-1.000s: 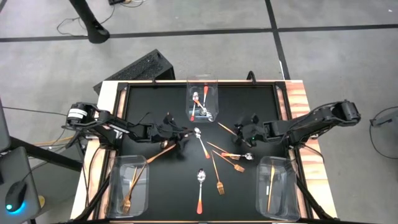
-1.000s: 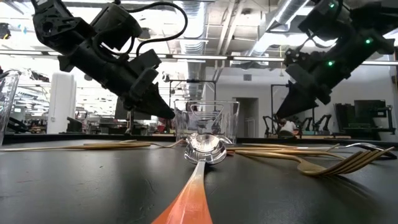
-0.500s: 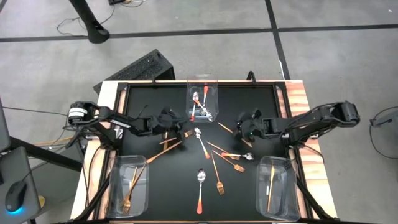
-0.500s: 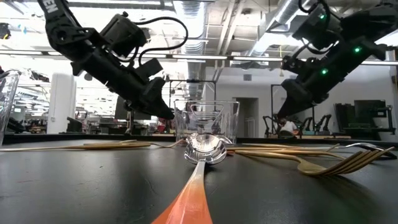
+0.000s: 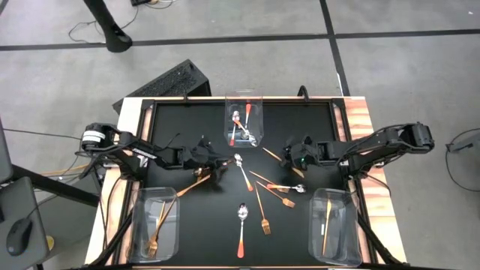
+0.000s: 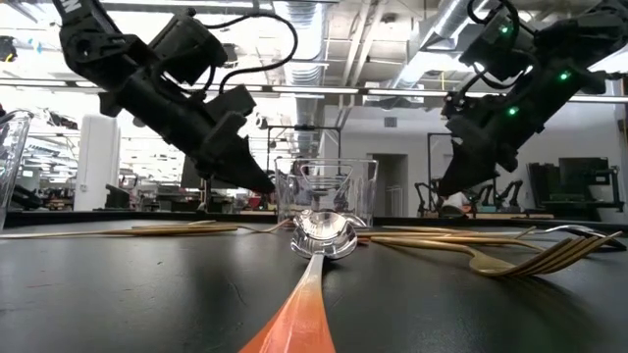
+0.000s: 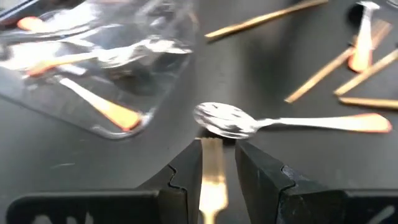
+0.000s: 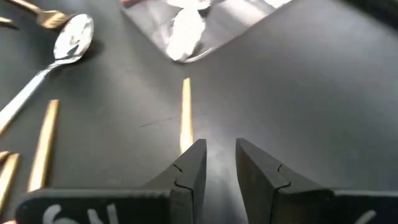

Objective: Sort silverware by color (type)
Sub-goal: Put the gold knife into the bottom right transparent bin, then put the gold fork into the bottom left transparent bin

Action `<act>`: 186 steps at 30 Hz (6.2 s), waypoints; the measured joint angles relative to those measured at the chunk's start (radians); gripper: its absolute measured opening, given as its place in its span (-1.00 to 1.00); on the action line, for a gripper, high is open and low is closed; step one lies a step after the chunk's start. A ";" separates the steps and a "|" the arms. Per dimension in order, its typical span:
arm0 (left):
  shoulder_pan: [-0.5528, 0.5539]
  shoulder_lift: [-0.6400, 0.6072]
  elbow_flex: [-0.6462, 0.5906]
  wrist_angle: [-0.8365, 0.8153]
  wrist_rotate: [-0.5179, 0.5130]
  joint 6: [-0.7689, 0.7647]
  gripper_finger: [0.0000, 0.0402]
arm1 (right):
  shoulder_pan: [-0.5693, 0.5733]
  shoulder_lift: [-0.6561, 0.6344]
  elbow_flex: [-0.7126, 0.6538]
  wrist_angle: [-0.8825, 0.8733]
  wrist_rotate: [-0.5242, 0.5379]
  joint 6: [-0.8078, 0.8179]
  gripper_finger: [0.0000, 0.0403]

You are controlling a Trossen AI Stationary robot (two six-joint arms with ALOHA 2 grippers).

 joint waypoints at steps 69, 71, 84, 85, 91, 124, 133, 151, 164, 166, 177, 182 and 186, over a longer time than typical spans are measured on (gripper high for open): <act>-0.129 -0.013 0.000 0.026 -0.146 0.147 -0.58 | 0.057 0.144 -0.122 0.268 -0.098 -0.099 -0.02; -0.129 -0.013 0.000 0.023 -0.145 0.146 -0.58 | 0.057 0.194 -0.118 0.296 -0.081 -0.100 -0.05; -0.129 -0.013 0.000 0.018 -0.147 0.141 -0.58 | 0.043 0.332 -0.082 0.305 -0.042 -0.021 -0.62; -0.129 -0.013 0.000 0.018 -0.147 0.141 -0.58 | 0.041 0.332 -0.082 0.305 -0.042 -0.020 -0.70; -0.129 -0.013 0.000 0.018 -0.148 0.140 -0.58 | 0.026 0.324 -0.082 0.305 -0.056 -0.020 -0.92; -0.129 -0.013 0.000 0.011 -0.150 0.106 -0.58 | 0.048 -0.186 -0.025 -0.160 0.083 -0.007 -0.94; -0.129 -0.013 0.000 0.010 -0.153 0.106 -0.58 | 0.227 -0.341 0.293 -0.668 -0.049 0.162 -0.94; -0.128 -0.013 0.000 0.077 -0.180 0.138 -0.58 | 0.884 -0.329 0.383 -1.027 -0.379 1.162 -0.94; -0.129 -0.013 0.000 0.100 -0.145 0.130 -0.58 | 0.942 -0.111 0.383 -1.036 -0.394 1.244 -0.77; -0.129 -0.013 0.000 0.100 -0.140 0.124 -0.58 | 0.942 -0.092 0.383 -1.040 -0.437 1.241 -0.76; -0.129 -0.013 0.000 0.109 -0.127 0.101 -0.58 | 0.915 -0.069 0.426 -1.035 -0.079 1.089 -0.81; -0.129 -0.013 0.000 0.157 -0.106 0.090 -0.58 | 0.816 -0.072 0.426 -0.997 0.187 0.905 -0.76; -0.129 -0.013 0.000 0.193 -0.041 0.080 -0.58 | 0.674 -0.037 0.399 -0.871 0.131 0.685 -0.62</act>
